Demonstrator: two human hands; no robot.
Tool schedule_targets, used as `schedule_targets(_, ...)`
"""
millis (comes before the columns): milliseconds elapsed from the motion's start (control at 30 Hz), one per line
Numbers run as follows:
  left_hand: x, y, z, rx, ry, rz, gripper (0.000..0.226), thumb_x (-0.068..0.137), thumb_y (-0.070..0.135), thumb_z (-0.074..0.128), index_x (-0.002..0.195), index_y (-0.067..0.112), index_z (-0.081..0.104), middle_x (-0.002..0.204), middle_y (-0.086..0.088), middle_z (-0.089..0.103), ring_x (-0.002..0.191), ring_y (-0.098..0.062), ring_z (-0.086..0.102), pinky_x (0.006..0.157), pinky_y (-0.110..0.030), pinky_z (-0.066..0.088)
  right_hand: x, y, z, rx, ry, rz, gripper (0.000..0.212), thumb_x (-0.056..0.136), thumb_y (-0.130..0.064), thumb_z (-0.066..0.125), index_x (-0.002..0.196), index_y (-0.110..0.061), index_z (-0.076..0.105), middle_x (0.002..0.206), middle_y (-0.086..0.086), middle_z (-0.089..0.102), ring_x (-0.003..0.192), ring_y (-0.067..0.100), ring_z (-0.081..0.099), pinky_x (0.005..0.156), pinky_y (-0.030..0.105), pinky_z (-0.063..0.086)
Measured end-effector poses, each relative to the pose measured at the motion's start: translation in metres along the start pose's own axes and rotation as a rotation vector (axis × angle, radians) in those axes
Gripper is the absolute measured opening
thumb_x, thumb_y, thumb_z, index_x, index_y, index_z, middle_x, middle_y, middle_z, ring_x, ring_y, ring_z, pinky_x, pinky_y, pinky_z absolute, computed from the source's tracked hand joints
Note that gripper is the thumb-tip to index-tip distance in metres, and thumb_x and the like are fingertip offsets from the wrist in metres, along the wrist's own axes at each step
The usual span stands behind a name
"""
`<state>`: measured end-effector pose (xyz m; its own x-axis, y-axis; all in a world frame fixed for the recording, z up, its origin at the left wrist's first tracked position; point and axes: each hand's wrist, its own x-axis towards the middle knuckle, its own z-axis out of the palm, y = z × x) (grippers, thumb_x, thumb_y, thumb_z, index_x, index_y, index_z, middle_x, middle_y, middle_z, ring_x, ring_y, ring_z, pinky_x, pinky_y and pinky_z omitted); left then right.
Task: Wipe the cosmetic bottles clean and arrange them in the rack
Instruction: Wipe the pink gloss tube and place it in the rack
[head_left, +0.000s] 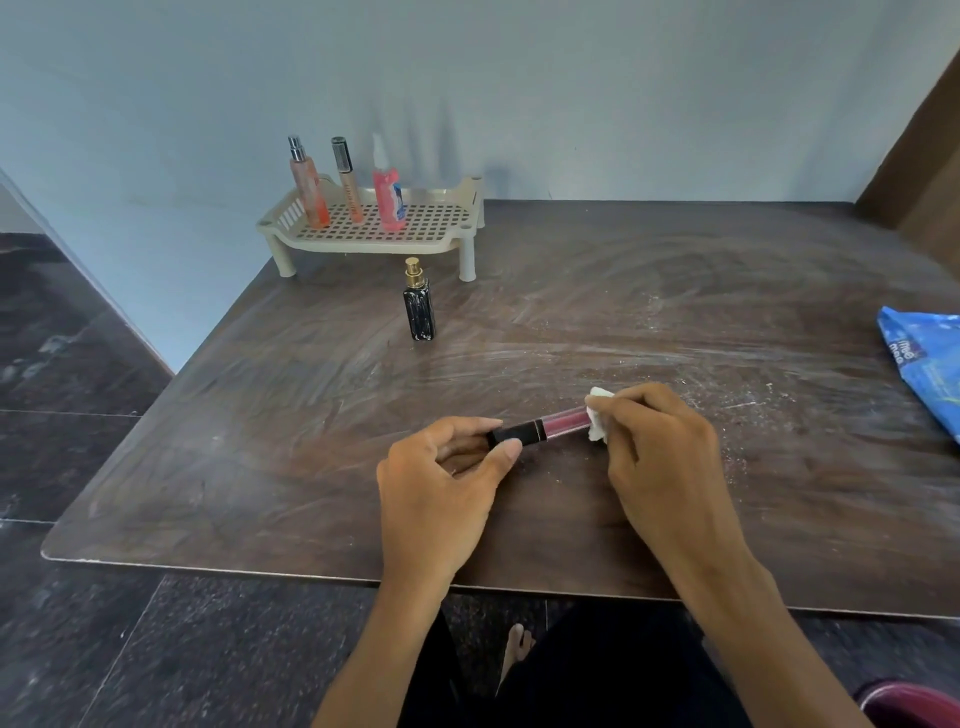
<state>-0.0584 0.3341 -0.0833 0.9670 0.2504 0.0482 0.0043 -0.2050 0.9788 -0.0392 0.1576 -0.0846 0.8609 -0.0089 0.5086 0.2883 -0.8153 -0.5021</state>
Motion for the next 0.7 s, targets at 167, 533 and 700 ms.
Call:
schedule_targets(167, -0.004, -0.002, -0.001, 0.031, -0.038, 0.053, 0.029, 0.074, 0.005, 0.085, 0.096, 0.021, 0.076, 0.087, 0.007, 0.078, 0.082, 0.002, 0.074, 0.076, -0.011, 0.055, 0.001, -0.003, 0.002, -0.002, -0.067, -0.016, 0.017, 0.084, 0.007, 0.066, 0.093, -0.004, 0.076, 0.091, 0.005, 0.065, 0.078, 0.022, 0.062, 0.065, 0.039, 0.055)
schedule_targets(533, -0.009, -0.003, 0.004, 0.169, 0.02, 0.12, 0.034, 0.077, -0.007, 0.075, 0.1, 0.019, 0.075, 0.069, 0.026, 0.069, 0.072, 0.016, 0.067, 0.07, -0.002, 0.049, -0.027, -0.06, 0.029, 0.028, -0.109, -0.222, 0.033, 0.058, 0.01, 0.076, 0.086, -0.009, 0.076, 0.083, 0.003, 0.064, 0.073, 0.023, 0.061, 0.055, 0.025, 0.051)
schedule_targets(700, -0.01, 0.0, 0.004, 0.116, 0.001, 0.059, 0.045, 0.072, 0.008, 0.086, 0.107, 0.032, 0.069, 0.077, 0.021, 0.075, 0.078, 0.007, 0.072, 0.089, -0.03, 0.059, -0.017, -0.033, 0.014, 0.084, -0.086, -0.167, 0.022, 0.072, 0.006, 0.066, 0.084, -0.008, 0.078, 0.082, 0.005, 0.066, 0.072, 0.025, 0.064, 0.058, 0.034, 0.056)
